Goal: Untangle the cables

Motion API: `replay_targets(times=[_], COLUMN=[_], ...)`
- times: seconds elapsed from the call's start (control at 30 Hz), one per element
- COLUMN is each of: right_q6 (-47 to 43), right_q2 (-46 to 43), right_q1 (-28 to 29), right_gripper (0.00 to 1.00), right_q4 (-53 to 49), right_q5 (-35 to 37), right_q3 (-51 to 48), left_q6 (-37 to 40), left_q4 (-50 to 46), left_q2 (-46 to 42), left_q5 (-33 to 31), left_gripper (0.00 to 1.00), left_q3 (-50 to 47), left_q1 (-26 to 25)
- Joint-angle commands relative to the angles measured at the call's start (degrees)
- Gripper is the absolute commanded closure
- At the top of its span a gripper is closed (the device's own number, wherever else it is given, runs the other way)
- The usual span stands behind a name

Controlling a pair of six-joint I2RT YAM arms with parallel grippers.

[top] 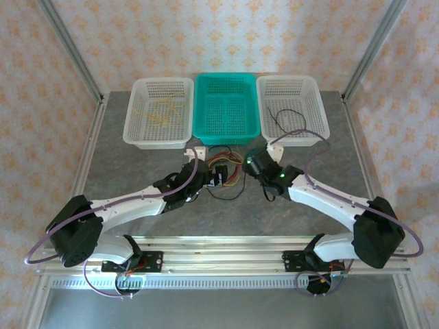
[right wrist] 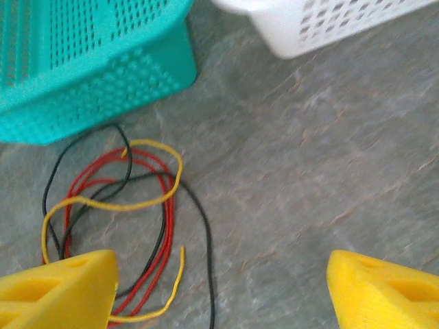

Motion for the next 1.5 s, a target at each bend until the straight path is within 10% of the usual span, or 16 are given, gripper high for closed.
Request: replay_targets(times=[0.0, 0.6, 1.47], right_q6=[4.7, 9.42, 15.83], right_q2=[3.54, 16.91, 25.82], right_q1=[2.73, 5.31, 6.56], right_gripper=[0.24, 0.47, 0.55], right_q4=[-2.36, -5.62, -7.57], right_q5=[0.79, -3.32, -5.84], right_q3=[0.82, 6.33, 9.43], left_q6=[-6.33, -13.11, -8.17], left_q4=[-0.57, 1.38, 6.35], left_q2=[-0.86, -7.58, -12.72], left_q5=[-3.1, 1.6, 10.08], left_gripper=[0.01, 0.0, 0.01], left_q3=[-0.81, -7.38, -10.92], left_q1=[-0.27, 5.67, 11.2])
